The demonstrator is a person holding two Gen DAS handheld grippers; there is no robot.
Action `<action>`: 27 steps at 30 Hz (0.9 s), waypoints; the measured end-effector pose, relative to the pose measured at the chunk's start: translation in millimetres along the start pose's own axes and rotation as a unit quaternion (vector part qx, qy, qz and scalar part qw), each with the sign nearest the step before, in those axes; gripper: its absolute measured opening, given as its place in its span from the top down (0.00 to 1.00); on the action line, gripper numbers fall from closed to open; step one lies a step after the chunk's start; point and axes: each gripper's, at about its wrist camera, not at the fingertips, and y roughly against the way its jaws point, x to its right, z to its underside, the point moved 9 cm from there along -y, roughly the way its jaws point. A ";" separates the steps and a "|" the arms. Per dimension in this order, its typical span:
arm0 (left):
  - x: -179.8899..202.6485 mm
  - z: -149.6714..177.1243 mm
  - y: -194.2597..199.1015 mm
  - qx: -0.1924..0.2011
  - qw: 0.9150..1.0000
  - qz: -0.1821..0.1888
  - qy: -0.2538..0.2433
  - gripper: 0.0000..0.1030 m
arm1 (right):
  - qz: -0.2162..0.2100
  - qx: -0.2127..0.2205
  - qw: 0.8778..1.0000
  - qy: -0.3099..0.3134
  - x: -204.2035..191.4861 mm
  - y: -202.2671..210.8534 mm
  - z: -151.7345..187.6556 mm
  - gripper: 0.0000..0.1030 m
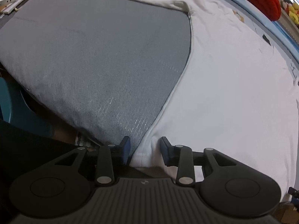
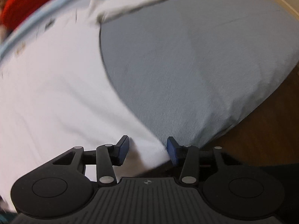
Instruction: Fold small clothes
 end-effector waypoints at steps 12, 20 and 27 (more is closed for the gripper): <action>5.4 -14.0 25.6 0.070 0.997 -0.020 -0.038 0.90 | 0.061 0.050 0.997 0.013 9.7 15.3 -11.1 0.83; 62.6 -2.7 21.4 0.068 0.991 0.054 -0.106 0.75 | -0.029 0.147 0.987 0.063 -32.2 49.0 -27.8 0.71; 70.6 5.3 15.5 0.043 0.991 0.035 -0.119 0.60 | -0.009 0.016 0.999 0.051 -24.5 4.7 -2.9 0.72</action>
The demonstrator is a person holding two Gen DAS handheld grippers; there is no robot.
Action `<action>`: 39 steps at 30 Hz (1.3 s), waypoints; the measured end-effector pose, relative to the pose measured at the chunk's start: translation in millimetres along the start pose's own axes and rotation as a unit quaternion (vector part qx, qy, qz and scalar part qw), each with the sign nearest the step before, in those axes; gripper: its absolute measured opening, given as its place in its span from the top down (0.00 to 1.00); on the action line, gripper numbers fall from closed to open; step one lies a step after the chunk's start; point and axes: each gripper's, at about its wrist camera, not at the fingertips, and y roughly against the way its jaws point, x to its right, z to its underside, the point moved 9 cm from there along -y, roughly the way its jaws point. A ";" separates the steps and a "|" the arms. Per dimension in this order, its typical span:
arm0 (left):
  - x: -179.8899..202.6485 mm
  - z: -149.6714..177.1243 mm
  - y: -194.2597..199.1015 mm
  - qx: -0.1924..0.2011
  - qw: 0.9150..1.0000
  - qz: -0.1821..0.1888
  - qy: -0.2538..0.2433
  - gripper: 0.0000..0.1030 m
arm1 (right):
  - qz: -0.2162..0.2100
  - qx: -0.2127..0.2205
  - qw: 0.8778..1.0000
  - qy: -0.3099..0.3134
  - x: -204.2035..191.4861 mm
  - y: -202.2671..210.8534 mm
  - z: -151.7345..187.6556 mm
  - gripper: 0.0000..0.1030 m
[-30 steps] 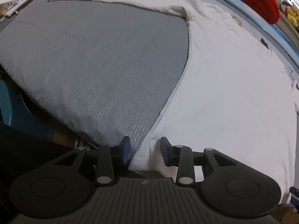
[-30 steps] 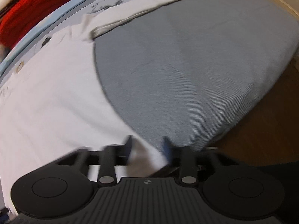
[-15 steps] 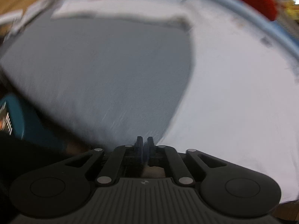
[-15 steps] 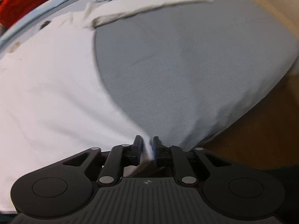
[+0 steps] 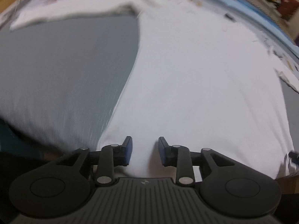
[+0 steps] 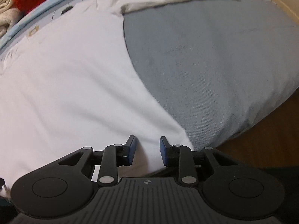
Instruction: Fold small clothes
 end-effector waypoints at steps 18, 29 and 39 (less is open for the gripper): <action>46.7 -35.3 84.2 0.194 0.977 0.063 -0.055 0.00 | -0.089 0.242 0.965 0.046 -61.6 89.3 -45.7 0.71; 50.4 -65.2 153.6 0.344 0.935 0.015 -0.087 0.00 | -0.076 0.292 0.953 0.035 -86.6 116.4 -61.4 0.32; 71.2 -175.2 172.2 0.449 0.883 -0.014 -0.136 0.01 | -0.080 0.317 0.944 0.048 -110.5 119.4 -69.5 0.29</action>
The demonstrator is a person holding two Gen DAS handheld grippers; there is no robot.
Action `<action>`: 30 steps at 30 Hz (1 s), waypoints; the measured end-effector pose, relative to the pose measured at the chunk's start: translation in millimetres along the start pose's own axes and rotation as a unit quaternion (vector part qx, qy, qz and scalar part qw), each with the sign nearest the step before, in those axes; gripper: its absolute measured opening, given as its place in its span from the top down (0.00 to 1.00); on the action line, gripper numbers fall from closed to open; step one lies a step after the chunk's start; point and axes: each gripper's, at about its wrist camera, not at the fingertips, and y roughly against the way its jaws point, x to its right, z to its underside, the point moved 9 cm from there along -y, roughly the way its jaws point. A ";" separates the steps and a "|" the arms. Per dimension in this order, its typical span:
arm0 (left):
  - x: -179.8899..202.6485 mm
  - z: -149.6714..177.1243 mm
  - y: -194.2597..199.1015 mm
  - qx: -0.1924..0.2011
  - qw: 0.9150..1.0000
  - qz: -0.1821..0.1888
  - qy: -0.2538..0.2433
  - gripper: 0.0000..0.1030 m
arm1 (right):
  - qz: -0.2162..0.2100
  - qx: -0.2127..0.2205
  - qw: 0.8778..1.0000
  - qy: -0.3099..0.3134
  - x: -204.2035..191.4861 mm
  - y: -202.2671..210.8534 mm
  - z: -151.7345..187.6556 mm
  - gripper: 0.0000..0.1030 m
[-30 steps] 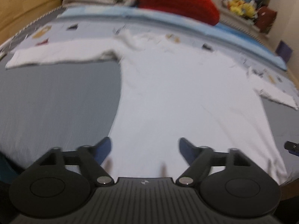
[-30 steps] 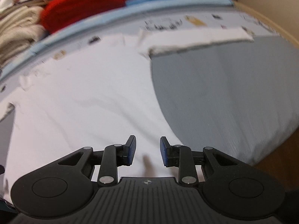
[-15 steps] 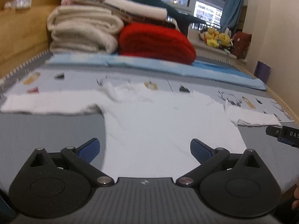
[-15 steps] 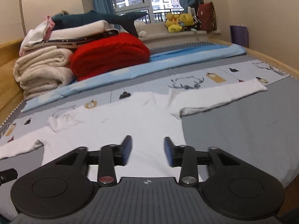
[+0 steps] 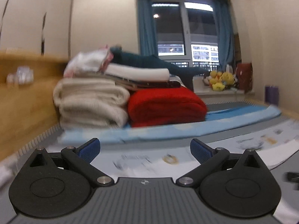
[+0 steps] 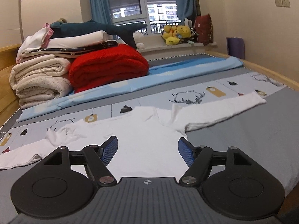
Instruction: Fold small clothes
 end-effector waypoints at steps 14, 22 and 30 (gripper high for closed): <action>-51.9 53.4 -124.9 -0.070 0.997 -0.023 0.016 0.35 | 0.032 0.045 0.995 0.080 -3.6 11.8 -20.2 0.30; -101.1 70.3 -149.4 -0.127 0.988 -0.052 0.072 0.48 | -0.017 0.076 0.993 0.093 -61.3 -11.4 -90.7 0.30; -128.2 84.6 -150.9 -0.157 0.981 -0.077 0.087 0.50 | -0.056 0.090 0.988 0.108 -127.2 -70.6 -127.4 0.30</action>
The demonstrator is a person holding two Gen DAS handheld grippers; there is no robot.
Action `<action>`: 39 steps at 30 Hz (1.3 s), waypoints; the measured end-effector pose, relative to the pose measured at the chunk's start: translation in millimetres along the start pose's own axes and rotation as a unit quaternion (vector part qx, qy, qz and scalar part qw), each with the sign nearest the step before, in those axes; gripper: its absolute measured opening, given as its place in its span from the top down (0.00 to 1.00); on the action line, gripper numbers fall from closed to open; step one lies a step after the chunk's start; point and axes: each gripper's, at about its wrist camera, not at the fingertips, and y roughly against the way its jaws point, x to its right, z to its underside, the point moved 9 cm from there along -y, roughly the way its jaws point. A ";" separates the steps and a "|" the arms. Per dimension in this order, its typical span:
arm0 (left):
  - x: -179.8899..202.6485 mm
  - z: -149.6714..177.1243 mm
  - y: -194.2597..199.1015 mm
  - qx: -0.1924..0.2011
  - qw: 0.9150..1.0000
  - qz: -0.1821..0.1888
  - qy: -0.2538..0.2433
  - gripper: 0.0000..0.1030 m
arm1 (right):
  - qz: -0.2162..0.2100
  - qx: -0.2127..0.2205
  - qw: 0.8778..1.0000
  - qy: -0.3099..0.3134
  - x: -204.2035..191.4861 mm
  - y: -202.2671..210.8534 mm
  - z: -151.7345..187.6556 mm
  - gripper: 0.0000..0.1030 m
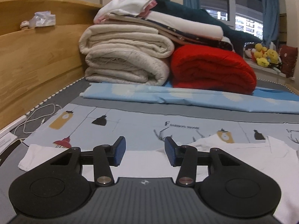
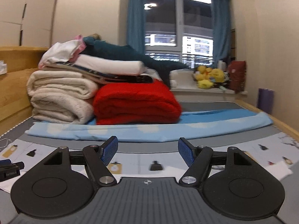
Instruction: Fold small clothes
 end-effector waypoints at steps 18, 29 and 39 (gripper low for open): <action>-173.9 66.4 -96.8 -0.159 0.961 -0.099 0.205 0.49 | -0.070 -0.086 0.994 0.008 -39.0 -85.9 35.2 0.57; -280.3 109.2 -112.4 -0.205 0.897 -0.172 0.352 0.46 | -0.059 -0.138 0.989 0.010 -16.2 -115.6 56.1 0.78; -238.6 51.2 -90.1 -0.114 0.932 -0.152 0.309 0.97 | -0.042 -0.172 0.984 -0.033 13.8 -121.1 59.2 0.78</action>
